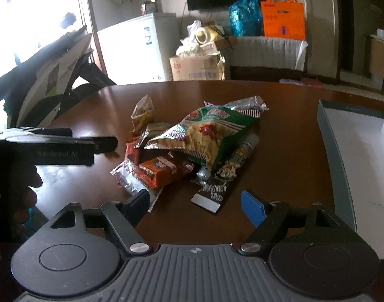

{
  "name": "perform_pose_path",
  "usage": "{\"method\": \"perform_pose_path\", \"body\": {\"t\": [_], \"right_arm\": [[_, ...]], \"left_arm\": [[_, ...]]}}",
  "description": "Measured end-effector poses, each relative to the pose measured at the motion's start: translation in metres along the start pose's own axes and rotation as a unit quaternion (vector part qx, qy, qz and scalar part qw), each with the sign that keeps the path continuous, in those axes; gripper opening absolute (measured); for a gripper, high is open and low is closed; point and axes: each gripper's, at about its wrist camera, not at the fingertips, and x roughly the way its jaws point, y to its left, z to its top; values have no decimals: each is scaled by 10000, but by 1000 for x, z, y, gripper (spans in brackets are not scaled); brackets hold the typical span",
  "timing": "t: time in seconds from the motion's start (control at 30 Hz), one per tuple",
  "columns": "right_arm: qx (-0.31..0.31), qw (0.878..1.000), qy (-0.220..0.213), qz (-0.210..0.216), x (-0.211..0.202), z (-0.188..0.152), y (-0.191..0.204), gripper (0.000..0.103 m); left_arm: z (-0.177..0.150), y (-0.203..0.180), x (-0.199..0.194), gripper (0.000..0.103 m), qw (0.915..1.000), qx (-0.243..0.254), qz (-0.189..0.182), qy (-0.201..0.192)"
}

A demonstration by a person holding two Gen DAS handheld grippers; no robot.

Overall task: Organize snacks
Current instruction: 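Move both tools toward the snack pile on the table, then grasp the orange snack packet with the left tool while the right tool grasps the dark snack tube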

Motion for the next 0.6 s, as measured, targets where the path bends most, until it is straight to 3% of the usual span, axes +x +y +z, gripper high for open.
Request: {"method": "perform_pose_path", "body": {"t": [0.13,0.27,0.43,0.6], "right_arm": [[-58,9998,79,-174,6,1,0,79],[14,9995,203,-255,12,0,-6,67],[279,9989,141,-360,11,0,-19,66],[582,9969,82,-516,5,-1,-32,67]], "left_arm": [[-4,-9,5,103,9996,179,-166,104],[-9,-19,5,103,9984,346,-447,64],[-7,-30,6,100,9954,372,-872,-112],[-6,-44,12,100,9936,526,-989,-167]]}}
